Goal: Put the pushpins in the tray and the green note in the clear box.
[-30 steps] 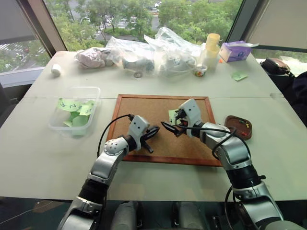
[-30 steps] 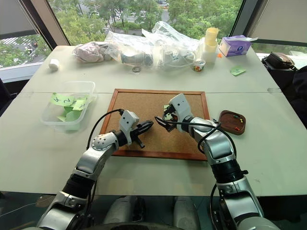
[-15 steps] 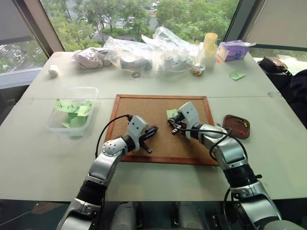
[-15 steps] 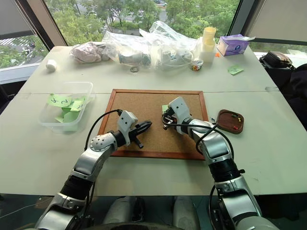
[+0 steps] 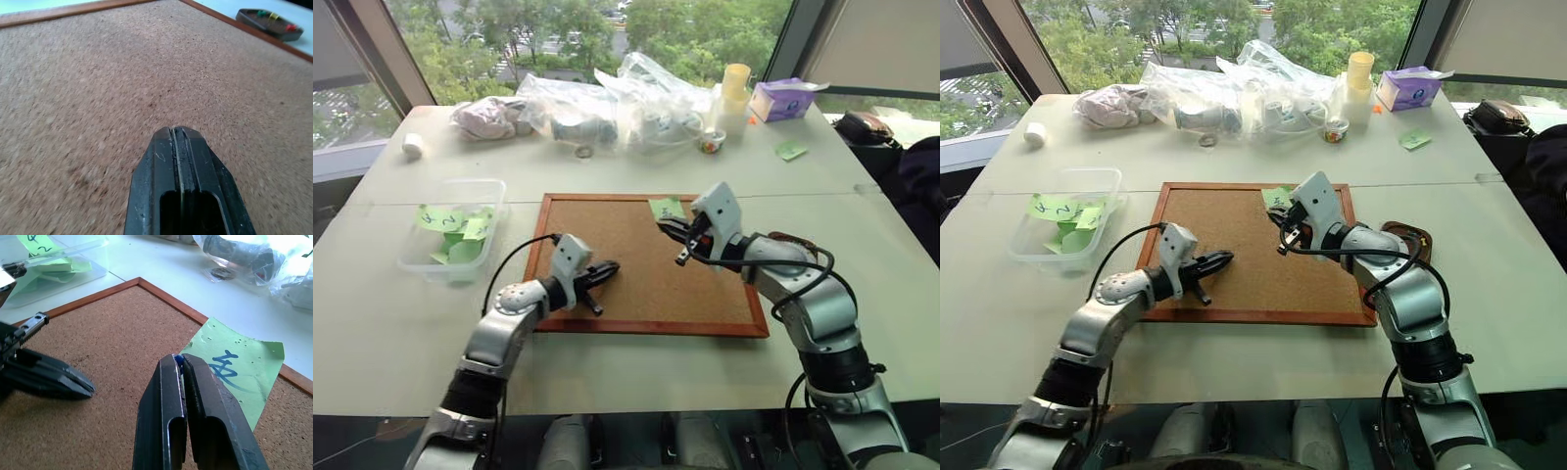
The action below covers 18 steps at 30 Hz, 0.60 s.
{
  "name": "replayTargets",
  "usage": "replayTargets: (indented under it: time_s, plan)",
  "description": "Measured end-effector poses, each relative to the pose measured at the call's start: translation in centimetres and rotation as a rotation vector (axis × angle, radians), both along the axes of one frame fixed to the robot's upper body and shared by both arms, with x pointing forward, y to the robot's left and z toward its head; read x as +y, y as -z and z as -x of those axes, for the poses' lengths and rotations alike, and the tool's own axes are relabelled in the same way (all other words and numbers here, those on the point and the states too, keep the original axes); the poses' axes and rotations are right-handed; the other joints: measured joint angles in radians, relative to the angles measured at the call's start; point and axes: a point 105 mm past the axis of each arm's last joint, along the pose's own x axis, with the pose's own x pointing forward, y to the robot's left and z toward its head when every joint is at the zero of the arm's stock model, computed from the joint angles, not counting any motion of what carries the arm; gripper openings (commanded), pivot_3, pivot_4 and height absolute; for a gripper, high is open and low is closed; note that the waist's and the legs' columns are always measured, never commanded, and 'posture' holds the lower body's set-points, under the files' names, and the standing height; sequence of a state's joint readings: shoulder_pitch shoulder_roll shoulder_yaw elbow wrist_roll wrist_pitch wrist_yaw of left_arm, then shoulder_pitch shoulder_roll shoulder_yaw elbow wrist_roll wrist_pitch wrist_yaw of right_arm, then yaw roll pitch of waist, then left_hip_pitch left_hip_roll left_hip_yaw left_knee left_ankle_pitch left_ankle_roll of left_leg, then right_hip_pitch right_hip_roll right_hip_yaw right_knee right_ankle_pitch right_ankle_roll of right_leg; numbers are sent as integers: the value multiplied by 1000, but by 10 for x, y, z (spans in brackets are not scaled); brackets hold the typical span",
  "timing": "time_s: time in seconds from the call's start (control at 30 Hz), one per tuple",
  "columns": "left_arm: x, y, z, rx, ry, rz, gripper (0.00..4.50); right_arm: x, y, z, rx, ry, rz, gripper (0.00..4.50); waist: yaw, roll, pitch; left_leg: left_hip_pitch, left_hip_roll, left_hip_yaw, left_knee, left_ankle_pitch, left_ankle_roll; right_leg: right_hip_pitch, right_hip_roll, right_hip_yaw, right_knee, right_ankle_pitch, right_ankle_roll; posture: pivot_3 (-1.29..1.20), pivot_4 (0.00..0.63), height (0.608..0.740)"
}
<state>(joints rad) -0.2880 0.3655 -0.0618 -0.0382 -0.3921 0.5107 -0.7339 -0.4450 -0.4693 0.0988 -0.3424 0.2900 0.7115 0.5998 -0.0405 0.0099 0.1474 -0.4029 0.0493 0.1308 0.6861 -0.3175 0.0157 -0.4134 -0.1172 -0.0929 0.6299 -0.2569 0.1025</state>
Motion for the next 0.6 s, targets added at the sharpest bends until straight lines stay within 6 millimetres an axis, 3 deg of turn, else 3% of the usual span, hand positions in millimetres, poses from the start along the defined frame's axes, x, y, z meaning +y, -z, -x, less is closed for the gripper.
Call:
replayTargets:
  time_s: [0.1, 0.2, 0.33, 0.4, 0.43, 0.6]
  plan:
    - [11, -27, -8, 49, 3, 126, 0, 3, -1, 9, 3, -44, 22, 135, 5, -8, 6, -3, -1, -1, 0, 3, -5, -2, 0, 0, 0, 0, 0, 0, 150, 740]
    - [10, -62, -18, 28, 26, 241, 993, 10, 0, 17, 5, -89, 36, 0, 21, -10, 7, -4, -2, -1, 0, 4, -6, -2, 0, 0, -1, 0, 0, 0, 150, 740]
    - [5, -68, -29, 104, 5, 375, 3022, 10, 4, 22, 14, -110, 69, 0, 32, -12, 8, -5, -3, -1, 0, 4, -6, -2, 0, 0, -2, 0, 1, 0, 150, 740]
    - [-7, -66, -36, 181, 1, 456, 4128, 11, 6, 23, 14, -118, 78, 0, 33, -17, 12, -5, -4, -1, 0, 4, -6, -2, 0, 0, -2, 0, 1, 0, 150, 740]
    - [-15, -66, -39, 215, 4, 494, 4459, 12, 5, 24, 9, -123, 86, 0, 33, -20, 13, -5, -5, -1, 0, 4, -6, -2, 0, 0, -2, 0, 1, 0, 150, 740]
    - [-43, -76, -46, 297, 32, 580, 4459, 13, 2, 25, -19, -128, 112, 0, 28, -23, 15, -4, -5, -1, 0, 5, -8, -2, 1, 0, -2, 0, 1, 0, 150, 740]
